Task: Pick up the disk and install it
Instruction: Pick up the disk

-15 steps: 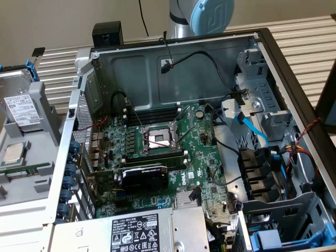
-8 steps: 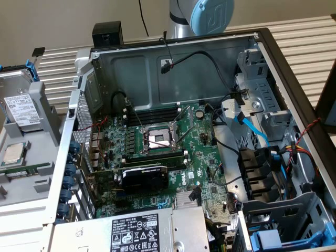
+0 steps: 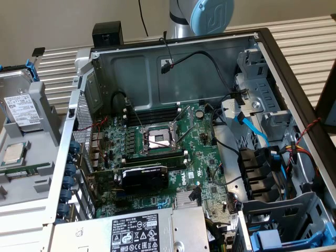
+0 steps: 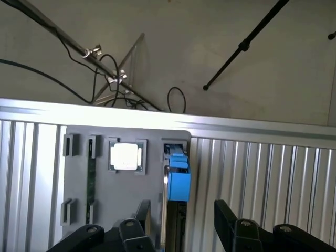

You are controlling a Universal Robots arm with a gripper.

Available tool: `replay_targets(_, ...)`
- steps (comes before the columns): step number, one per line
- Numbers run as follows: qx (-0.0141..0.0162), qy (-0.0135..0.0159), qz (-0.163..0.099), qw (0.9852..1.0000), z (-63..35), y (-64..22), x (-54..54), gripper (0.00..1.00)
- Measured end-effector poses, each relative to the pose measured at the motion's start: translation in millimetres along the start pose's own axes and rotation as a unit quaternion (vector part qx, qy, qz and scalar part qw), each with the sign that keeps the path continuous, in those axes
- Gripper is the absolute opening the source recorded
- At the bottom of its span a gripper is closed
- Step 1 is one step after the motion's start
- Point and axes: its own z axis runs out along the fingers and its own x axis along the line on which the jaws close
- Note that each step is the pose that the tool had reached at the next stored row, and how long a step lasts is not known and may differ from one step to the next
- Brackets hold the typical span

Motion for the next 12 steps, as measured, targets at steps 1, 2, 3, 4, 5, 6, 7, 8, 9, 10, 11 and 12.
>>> replay_targets(1, -0.0001, 0.0, 0.0, 1.0, 0.5, 0.2, 0.0, 0.6)
replay_targets(2, -0.0001, 0.0001, 0.0, 1.0, 0.8, 0.4, 0.1, 0.6)
replay_targets(3, -0.0001, 0.0003, 0.0, 1.0, 1.3, 0.6, 0.2, 0.6)
replay_targets(4, -0.0003, 0.0006, 0.0, 1.0, 1.9, 1.0, 0.3, 0.6)
replay_targets(5, -0.0013, 0.0007, 0.0, 1.0, 2.6, 1.0, 0.4, 0.6)
replay_targets(6, -0.0045, 0.0006, 0.0, 1.0, 3.4, 1.0, 0.6, 0.6)
replay_targets(7, -0.0087, 0.0005, 0.0, 1.0, 4.0, 1.0, 0.7, 0.6)
replay_targets(8, -0.0147, 0.0004, 0.0, 0.9999, 4.4, 1.1, 0.8, 0.6)
replay_targets(9, -0.0213, 0.0002, 0.0, 0.9998, 4.8, 1.1, 0.9, 0.6)
replay_targets(10, -0.0261, 0.0, 0.0, 0.9997, 5.4, 1.1, 1.1, 0.6)
replay_targets(11, -0.0271, -0.0001, 0.0, 0.9996, 6.3, 1.2, 1.8, 0.6)
replay_targets(12, -0.027, -0.0001, -0.001, 0.9996, 7.3, 1.2, 2.4, 0.6)
